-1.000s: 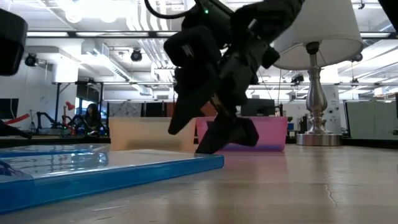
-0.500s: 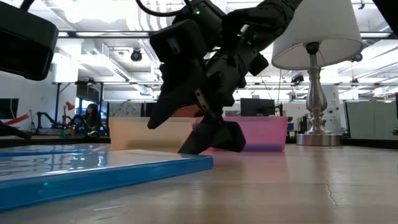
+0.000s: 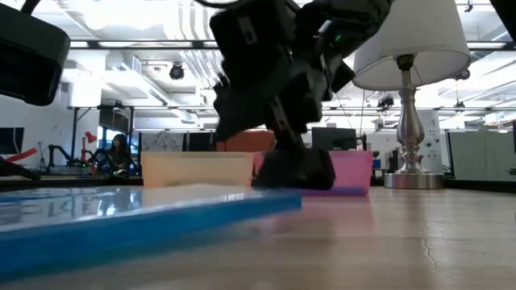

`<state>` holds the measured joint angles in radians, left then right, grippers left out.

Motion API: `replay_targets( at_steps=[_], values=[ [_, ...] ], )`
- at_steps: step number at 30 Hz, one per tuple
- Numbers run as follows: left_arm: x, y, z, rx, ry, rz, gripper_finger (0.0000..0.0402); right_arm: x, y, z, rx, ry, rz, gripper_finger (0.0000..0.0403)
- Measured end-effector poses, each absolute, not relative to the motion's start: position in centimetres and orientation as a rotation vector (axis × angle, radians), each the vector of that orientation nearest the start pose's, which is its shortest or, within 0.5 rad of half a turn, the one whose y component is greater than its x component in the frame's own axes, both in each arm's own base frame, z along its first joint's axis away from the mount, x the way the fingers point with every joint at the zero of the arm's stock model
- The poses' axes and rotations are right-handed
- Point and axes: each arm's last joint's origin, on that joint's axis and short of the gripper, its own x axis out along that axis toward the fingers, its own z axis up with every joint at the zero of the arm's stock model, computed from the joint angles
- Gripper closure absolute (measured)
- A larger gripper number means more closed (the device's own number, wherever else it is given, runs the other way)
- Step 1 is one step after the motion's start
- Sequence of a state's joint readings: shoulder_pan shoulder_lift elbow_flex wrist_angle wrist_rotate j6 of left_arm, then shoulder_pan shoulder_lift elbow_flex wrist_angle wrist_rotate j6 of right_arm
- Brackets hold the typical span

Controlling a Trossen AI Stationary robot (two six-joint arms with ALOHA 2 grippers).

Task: Pick & place jewel cases by type
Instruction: Put the bottom blue CD case into the pink bin

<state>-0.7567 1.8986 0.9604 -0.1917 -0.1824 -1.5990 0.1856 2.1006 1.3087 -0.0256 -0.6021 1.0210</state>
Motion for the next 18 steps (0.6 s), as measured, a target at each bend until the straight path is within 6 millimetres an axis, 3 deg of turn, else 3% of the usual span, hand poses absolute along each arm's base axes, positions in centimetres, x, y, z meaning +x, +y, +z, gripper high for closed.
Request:
replay_targets(
  at_steps=[5,11,18],
  values=[
    [25.0,-23.0,10.0,-0.909,1.139,0.386,0.0315,42.2,9.7,14.1,1.068,1.106,0.291,0.0144],
    [25.1,-23.1,9.7,-0.91,1.115,0.391,0.0315,40.6,9.2,15.0,0.922,1.13,0.046,0.0145],
    [25.2,-23.2,9.5,-0.916,1.102,0.384,0.0315,40.5,8.8,12.1,0.947,1.185,-0.059,0.0145]
  ],
)
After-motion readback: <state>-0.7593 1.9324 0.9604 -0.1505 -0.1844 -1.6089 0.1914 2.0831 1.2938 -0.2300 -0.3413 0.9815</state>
